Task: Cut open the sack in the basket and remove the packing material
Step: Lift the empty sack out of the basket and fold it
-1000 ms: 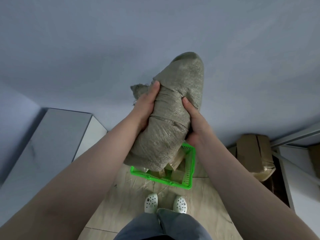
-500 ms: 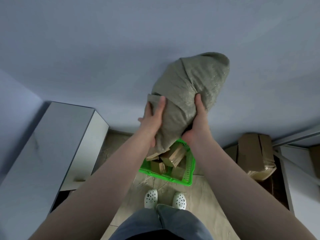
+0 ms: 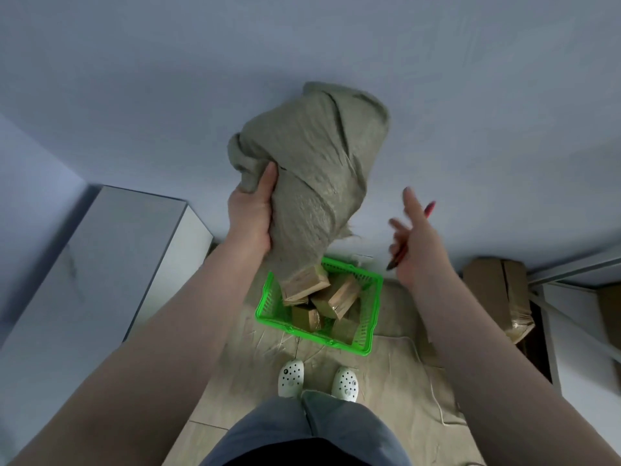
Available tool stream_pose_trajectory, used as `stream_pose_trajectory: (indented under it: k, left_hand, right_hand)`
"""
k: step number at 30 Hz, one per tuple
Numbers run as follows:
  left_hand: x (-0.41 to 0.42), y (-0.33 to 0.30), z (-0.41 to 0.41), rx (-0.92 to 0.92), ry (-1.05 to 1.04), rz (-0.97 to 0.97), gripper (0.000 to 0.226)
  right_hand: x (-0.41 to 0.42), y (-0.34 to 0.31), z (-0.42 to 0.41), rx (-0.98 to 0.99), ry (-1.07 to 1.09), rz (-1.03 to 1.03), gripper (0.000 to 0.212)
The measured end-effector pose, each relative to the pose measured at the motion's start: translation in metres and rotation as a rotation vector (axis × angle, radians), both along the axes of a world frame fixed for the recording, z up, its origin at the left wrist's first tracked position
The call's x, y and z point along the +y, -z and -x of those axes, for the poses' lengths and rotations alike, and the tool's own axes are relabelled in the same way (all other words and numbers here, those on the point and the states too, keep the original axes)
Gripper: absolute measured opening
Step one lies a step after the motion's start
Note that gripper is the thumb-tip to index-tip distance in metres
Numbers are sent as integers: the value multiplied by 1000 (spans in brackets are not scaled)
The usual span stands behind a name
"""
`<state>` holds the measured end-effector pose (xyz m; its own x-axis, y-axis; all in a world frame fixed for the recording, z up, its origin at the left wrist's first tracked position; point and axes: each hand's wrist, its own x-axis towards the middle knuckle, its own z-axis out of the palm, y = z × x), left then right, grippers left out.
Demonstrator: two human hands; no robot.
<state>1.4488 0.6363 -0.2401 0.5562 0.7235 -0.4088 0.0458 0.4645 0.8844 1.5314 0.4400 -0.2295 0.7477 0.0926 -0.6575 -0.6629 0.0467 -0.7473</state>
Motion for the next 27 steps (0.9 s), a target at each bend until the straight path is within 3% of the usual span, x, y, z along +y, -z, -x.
stream_pose_trajectory:
  k: [2, 4, 5, 8, 12, 14, 17, 20, 24, 26, 27]
  left_hand:
    - [5, -5, 1, 42, 62, -195, 51]
    - [2, -15, 2, 48, 184, -263, 43]
    - [-1, -21, 3, 13, 272, -217, 46]
    - [-3, -33, 5, -105, 565, 49, 85]
    - [-7, -27, 8, -200, 691, 321, 78]
    - [0, -19, 8, -198, 657, 330, 81]
    - [15, -14, 7, -13, 502, 145, 69]
    - [22, -7, 2, 295, 389, -342, 54]
    - [27, -2, 8, 554, 173, -724, 62]
    - [18, -8, 10, 555, 267, -804, 73]
    - [10, -10, 11, 515, 393, -750, 84]
  right_hand:
    - [-1, -12, -15, -300, -144, 47, 81]
    - [10, -23, -23, -451, -424, 5, 98]
    - [16, -27, -24, -419, -523, -40, 110]
    - [24, -25, -18, -112, -680, -243, 131]
    - [38, -10, 4, 69, -666, -441, 119]
    - [45, -4, 7, 79, -587, -476, 111]
    - [51, 1, 7, 94, -441, -525, 97]
    - [52, 9, 10, 93, -287, -515, 90]
    - [49, 11, 14, 33, 6, -252, 58]
    - [45, 11, 12, -36, 97, -143, 52]
    - [45, 11, 13, -57, 105, -127, 53]
